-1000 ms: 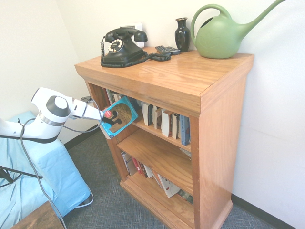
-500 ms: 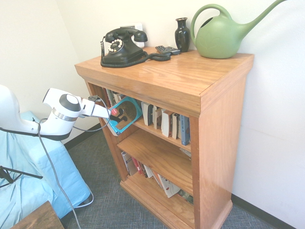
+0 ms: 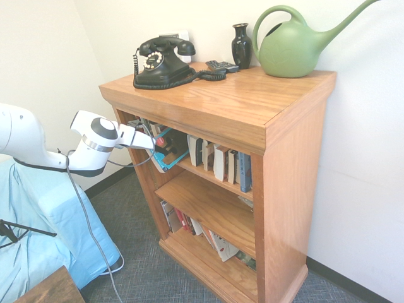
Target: Organize the shelf
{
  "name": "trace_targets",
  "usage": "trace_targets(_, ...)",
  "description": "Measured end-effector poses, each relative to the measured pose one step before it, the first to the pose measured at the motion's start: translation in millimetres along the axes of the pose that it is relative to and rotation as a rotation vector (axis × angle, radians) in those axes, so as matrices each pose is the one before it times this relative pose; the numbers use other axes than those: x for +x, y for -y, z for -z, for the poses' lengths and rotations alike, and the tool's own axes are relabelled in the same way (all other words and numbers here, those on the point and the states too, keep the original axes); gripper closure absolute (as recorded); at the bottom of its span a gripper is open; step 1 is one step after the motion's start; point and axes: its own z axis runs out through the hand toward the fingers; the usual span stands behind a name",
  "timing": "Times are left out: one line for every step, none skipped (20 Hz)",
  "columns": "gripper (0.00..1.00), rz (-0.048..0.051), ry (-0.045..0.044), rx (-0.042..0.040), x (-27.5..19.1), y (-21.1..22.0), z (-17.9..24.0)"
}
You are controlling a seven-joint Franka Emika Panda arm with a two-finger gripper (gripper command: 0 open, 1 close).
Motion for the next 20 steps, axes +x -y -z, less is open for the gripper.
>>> trace_targets(1.00,-0.00104,0.00173,0.00549,-0.51,4.17,-0.84)
trace_targets(1.00,-0.00361,0.00208,0.00540,0.04,3.65,-0.69)
trace_targets(1.00,-0.01011,0.00568,0.00276,0.36,2.63,-0.85)
trace_targets(1.00,-0.01959,0.00882,0.00241,1.62,3.16,-0.55)
trace_targets(1.00,-0.01544,0.00729,0.00248,1.58,2.88,-0.28)
trace_targets(1.00,-0.01292,0.00728,0.00210,0.92,2.45,-0.12)
trace_targets(1.00,-0.01028,0.00584,0.00236,0.98,2.40,-0.14)
trace_targets(1.00,-0.01094,0.00672,0.00058,1.17,1.63,-0.42)
trace_targets(1.00,-0.00968,0.00664,-0.00020,1.62,1.02,-0.80)
trace_targets(1.00,-0.00708,0.00740,0.00082,0.05,0.62,-0.16)
trace_targets(1.00,-0.00448,0.00574,-0.00097,0.35,0.23,0.09)
trace_targets(1.00,-0.00415,0.00430,-0.00050,-0.05,0.38,0.23)
trace_targets(1.00,0.00037,-0.00007,-0.00034,0.25,-0.16,-0.11)
trace_targets(1.00,0.00055,-0.00011,-0.00006,0.08,-0.01,-0.02)
trace_targets(1.00,0.00162,-0.00026,-0.00052,0.13,-0.10,-0.08)
trace_targets(1.00,0.00043,-0.00057,-0.00074,0.07,-0.04,-0.04)
trace_targets(1.00,0.00092,-0.00098,-0.00133,0.10,-0.15,-0.12)
trace_targets(0.00,0.00243,-0.00246,-0.00211,0.25,-0.22,-0.19)
trace_targets(0.00,0.00342,-0.00320,-0.00330,0.15,-0.29,-0.26)
trace_targets(0.00,0.00133,-0.00159,-0.00121,0.33,-0.35,-0.25)
